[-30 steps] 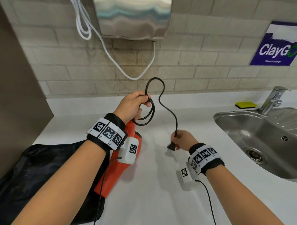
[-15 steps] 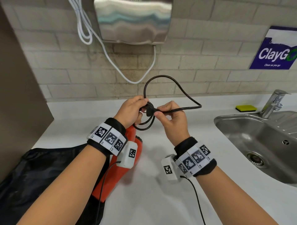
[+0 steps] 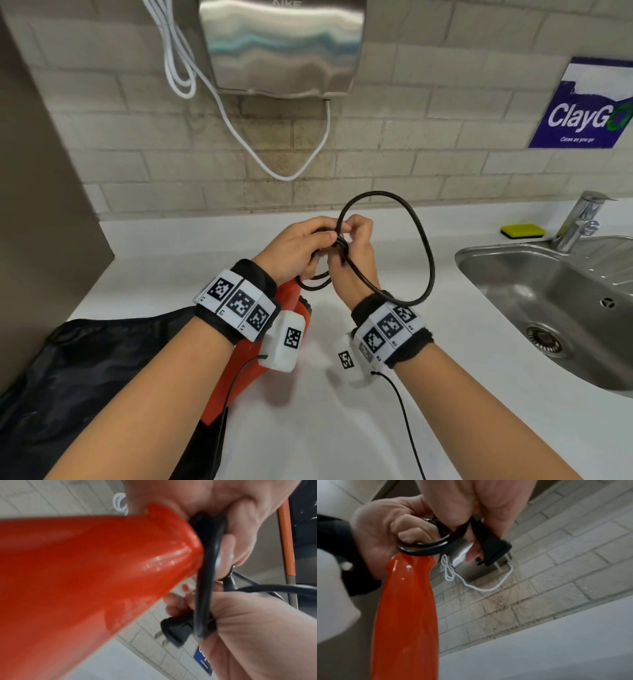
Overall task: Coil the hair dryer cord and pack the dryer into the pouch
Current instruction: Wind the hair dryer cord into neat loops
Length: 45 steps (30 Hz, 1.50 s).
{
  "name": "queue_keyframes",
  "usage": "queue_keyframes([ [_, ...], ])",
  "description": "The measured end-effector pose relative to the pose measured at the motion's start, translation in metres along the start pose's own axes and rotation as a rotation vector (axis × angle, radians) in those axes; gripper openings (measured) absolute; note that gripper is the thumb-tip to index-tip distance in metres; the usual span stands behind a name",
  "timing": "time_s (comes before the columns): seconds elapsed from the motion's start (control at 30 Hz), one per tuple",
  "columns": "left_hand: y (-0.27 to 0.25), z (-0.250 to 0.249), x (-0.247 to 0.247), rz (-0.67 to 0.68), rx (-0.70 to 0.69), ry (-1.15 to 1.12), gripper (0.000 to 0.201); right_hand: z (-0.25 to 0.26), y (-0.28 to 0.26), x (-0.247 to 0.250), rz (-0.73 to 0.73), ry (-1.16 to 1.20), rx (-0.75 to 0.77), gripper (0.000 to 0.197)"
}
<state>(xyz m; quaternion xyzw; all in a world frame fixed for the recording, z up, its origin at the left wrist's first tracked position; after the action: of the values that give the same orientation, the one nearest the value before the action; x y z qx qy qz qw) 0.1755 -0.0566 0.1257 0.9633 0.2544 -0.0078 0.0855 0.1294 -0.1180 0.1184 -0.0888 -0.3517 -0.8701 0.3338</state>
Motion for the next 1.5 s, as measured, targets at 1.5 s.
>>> queue_keyframes([
  [1.5, -0.001, -0.007, 0.013, -0.050, -0.052, -0.018, 0.024, 0.001, 0.002, -0.025, 0.570, -0.068, -0.046, 0.017],
])
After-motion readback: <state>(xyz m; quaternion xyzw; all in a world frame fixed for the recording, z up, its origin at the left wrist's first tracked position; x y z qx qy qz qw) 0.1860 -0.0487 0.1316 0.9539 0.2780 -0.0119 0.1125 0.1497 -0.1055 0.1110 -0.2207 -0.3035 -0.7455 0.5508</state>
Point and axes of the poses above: each hand's wrist, its own y-axis towards the middle knuckle, its own x-axis out of the back of the hand, z = x × y, the point moved 10 cm from there along y, towards the middle knuckle, and after that the axes turned 15 degrees about -y, right-handed, at the moved point
